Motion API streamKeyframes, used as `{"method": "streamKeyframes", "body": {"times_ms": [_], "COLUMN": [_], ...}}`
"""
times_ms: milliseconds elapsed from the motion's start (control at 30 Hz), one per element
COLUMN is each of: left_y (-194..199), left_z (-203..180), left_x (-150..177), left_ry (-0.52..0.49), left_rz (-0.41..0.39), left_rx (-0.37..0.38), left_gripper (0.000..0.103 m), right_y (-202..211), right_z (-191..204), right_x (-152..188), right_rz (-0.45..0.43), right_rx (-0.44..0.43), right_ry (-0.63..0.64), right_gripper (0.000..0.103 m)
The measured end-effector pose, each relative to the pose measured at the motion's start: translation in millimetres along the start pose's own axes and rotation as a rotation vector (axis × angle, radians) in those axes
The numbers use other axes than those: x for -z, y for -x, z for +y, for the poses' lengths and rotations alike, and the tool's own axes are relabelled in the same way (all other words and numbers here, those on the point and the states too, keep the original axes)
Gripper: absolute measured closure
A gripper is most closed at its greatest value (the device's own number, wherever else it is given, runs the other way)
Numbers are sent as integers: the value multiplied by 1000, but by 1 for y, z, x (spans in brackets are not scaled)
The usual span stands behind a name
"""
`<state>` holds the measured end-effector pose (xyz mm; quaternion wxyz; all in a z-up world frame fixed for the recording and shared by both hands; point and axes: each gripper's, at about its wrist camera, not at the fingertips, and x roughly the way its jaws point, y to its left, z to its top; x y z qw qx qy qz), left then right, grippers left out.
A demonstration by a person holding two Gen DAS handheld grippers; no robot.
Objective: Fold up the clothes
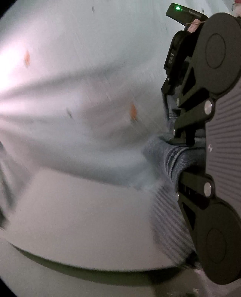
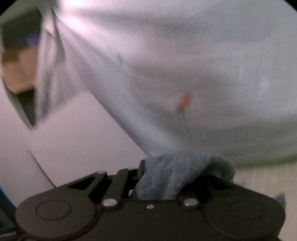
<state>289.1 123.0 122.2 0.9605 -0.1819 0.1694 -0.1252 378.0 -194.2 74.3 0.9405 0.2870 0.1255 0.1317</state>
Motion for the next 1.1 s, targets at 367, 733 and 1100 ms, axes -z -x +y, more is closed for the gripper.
{"method": "streamKeyframes", "body": {"times_ms": [367,733,1100], "left_y": [71,69,82], "left_z": [-162,-272,-227], "left_x": [58,228,301], "left_ry": [-75,-164,-116], "left_rz": [41,558,769], "left_rx": [334,348,95], "left_gripper": [98,80,73], "right_y": [225,363,474], "right_z": [3,-167,-263], "right_x": [-88,-20,139], "right_rz": [-285,66,306], "right_rx": [-14,662,950], "right_ry": [178,111,-198], "right_gripper": [93,42,28]}}
